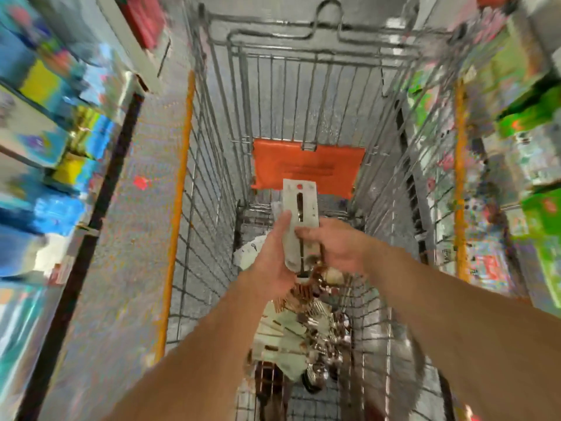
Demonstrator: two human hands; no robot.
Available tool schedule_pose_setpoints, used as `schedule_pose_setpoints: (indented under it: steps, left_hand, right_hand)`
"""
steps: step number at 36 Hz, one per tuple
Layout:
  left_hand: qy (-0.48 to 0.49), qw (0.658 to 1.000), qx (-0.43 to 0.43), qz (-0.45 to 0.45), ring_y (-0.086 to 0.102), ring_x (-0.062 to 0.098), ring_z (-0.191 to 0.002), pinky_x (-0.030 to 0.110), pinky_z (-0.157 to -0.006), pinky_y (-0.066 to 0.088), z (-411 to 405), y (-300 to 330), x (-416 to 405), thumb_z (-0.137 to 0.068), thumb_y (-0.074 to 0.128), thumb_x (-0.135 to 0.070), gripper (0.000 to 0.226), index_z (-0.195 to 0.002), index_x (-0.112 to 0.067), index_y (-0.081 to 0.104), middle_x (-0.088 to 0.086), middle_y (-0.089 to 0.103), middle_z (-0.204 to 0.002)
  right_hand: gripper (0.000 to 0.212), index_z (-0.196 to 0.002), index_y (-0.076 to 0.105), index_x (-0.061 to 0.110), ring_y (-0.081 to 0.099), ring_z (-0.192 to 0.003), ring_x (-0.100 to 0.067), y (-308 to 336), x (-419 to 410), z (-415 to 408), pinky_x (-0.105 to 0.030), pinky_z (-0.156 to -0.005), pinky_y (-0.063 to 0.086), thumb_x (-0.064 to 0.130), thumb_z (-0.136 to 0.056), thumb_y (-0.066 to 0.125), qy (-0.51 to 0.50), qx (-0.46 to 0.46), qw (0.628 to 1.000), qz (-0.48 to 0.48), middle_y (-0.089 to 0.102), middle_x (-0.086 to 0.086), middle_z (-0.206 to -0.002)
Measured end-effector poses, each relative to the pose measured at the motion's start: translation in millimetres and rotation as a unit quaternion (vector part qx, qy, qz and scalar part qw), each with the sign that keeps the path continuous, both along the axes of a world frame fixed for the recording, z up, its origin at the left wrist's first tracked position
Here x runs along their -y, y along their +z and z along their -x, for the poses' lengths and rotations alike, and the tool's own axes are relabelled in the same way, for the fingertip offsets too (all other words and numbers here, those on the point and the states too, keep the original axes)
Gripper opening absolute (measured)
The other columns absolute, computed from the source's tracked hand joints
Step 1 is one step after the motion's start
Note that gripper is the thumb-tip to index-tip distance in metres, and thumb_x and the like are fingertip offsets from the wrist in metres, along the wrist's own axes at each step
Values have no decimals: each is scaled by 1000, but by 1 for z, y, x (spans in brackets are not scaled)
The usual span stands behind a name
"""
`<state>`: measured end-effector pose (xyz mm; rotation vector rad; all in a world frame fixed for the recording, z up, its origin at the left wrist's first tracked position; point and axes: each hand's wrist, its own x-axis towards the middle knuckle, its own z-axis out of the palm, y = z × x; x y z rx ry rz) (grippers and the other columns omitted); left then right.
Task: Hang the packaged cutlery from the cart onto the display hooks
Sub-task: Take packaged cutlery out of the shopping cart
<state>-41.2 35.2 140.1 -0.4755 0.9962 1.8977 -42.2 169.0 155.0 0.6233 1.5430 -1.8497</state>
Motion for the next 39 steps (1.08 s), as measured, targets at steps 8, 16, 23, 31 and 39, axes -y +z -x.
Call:
schedule_pose_setpoints:
  steps: [8, 16, 23, 31, 39]
  left_hand:
    - [-68, 994, -52, 73, 64, 33, -106, 44, -89, 52, -15, 75, 20, -104, 34, -52, 54, -127, -15, 66, 17, 70, -117]
    - [-21, 986, -128, 104, 72, 32, -101, 52, -99, 51, -36, 143, 30, -102, 34, -55, 51, -113, -21, 70, 15, 75, -108]
    - [31, 971, -170, 166, 71, 34, -101, 52, -95, 54, -56, 172, 35, -100, 39, -57, 54, -122, -15, 67, 14, 76, -104]
    - [89, 955, -216, 184, 74, 29, -91, 46, -83, 59, -110, 208, 28, -99, 48, -50, 39, -111, -19, 68, 11, 77, -101]
    - [181, 917, -251, 254, 74, 26, -93, 42, -85, 59, -168, 234, 32, -97, 59, -41, 37, -121, -14, 67, 7, 76, -103]
  right_hand:
    - [24, -114, 69, 14, 70, -101, -26, 78, 8, -29, -36, -82, 59, 18, -90, 70, 43, -110, 979, -164, 73, -9, -110]
    - [32, -118, 66, 13, 66, -110, -31, 131, 10, -49, -48, -98, 50, 7, -86, 69, -28, -109, 991, -77, 72, -7, -113]
    - [28, -125, 60, 5, 69, -108, -25, 172, 3, -69, -37, -89, 58, 7, -97, 56, -29, -97, 994, 32, 69, -13, -120]
    - [51, -126, 63, 11, 60, -122, -22, 196, -20, -97, -48, -112, 40, 17, -77, 75, 53, -136, 988, 42, 68, -6, -125]
    - [47, -128, 62, 22, 70, -105, -16, 230, -4, -130, -37, -93, 54, 20, -83, 75, 159, -192, 968, -39, 74, 3, -112]
